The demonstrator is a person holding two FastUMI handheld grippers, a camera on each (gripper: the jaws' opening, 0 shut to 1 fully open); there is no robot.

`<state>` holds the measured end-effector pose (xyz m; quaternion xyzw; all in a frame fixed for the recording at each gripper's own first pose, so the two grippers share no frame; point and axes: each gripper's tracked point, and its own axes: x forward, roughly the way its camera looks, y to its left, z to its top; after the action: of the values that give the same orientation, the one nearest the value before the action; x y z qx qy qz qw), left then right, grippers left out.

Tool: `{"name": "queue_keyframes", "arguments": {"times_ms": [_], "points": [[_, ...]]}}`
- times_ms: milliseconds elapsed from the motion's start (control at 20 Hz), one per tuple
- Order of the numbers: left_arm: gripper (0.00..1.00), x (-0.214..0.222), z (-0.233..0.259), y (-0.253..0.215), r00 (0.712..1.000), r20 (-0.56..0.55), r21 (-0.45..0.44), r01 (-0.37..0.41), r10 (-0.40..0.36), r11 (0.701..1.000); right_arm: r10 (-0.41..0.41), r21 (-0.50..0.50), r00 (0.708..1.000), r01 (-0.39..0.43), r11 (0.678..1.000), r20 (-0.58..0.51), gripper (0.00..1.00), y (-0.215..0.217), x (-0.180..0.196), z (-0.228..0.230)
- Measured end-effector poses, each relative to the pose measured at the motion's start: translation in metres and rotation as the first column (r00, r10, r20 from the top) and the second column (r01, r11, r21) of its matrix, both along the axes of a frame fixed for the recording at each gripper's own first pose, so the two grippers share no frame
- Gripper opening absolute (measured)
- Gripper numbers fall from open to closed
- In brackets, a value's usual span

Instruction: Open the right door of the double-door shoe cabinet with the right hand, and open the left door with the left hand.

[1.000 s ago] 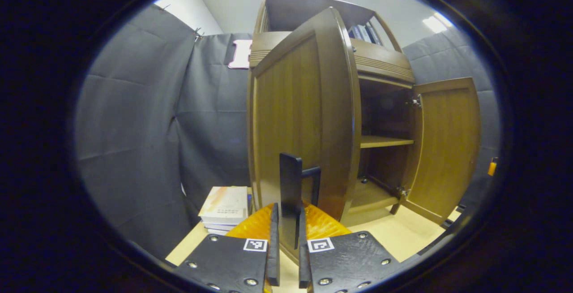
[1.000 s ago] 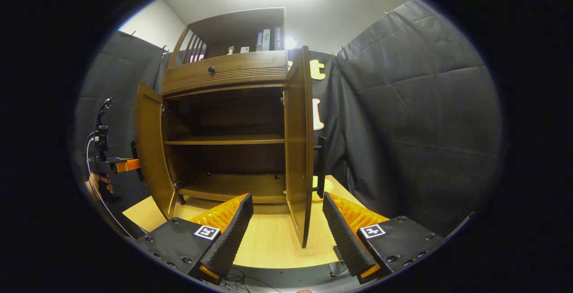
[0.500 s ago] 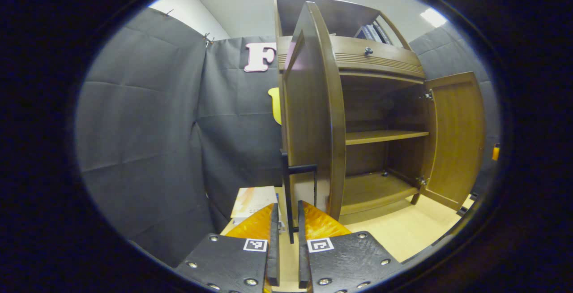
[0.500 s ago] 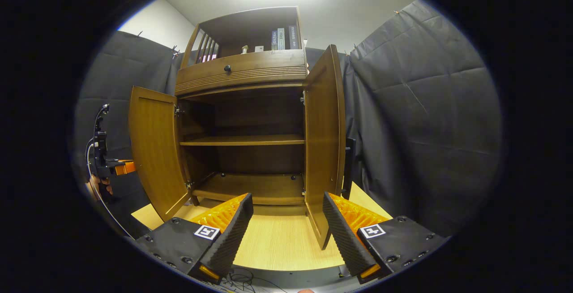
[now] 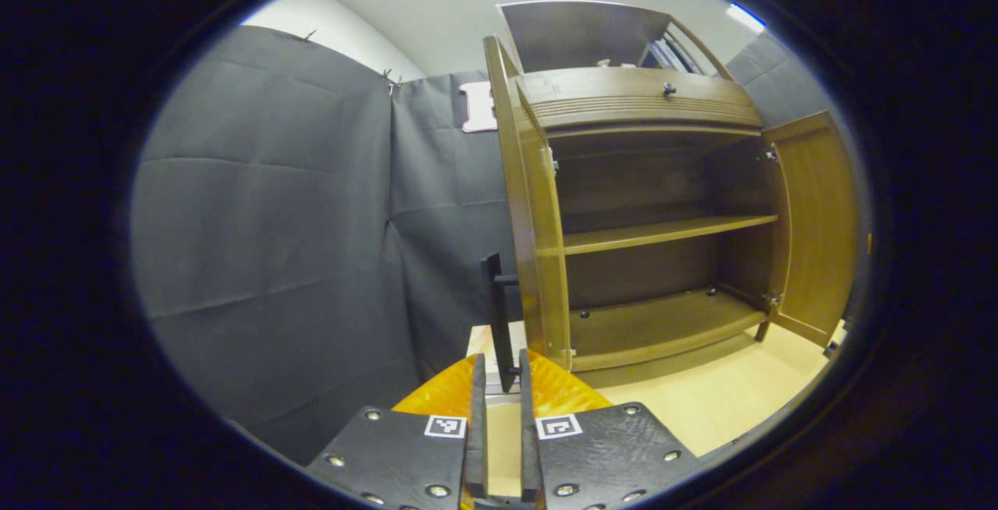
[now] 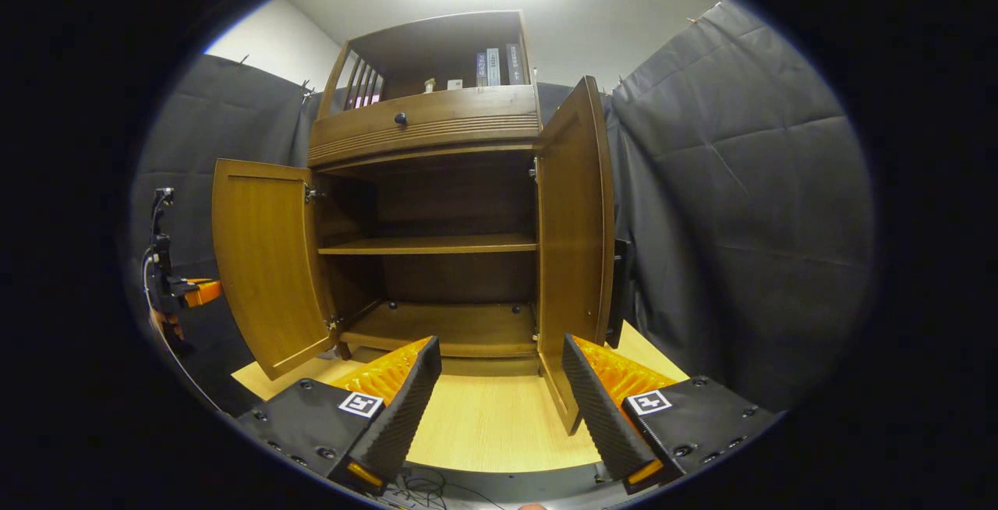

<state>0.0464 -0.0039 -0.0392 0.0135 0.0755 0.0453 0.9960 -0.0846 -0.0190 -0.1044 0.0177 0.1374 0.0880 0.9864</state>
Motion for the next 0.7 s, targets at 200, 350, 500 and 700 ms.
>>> {"name": "queue_keyframes", "arguments": {"times_ms": [200,350,500,700], "points": [[0.19,-0.012,0.022,-0.005,0.998,0.056,-0.016,0.023,-0.022,1.000,-0.026,-0.029,0.999,0.027,0.999,0.022,0.98,-0.003,-0.005,0.008],[0.19,-0.030,0.050,-0.005,0.995,0.094,-0.032,0.046,-0.043,0.998,-0.035,-0.050,0.998,0.038,0.998,0.056,0.98,-0.005,-0.010,0.021],[0.17,-0.037,0.065,-0.006,0.991,0.124,-0.034,0.062,-0.057,0.997,-0.037,-0.055,0.996,0.041,0.998,0.084,0.98,-0.005,-0.018,0.036],[0.15,-0.045,0.081,0.004,0.986,0.153,-0.055,0.076,-0.066,0.996,-0.046,-0.056,0.990,0.054,0.997,0.136,0.93,-0.006,-0.028,0.060]]}}
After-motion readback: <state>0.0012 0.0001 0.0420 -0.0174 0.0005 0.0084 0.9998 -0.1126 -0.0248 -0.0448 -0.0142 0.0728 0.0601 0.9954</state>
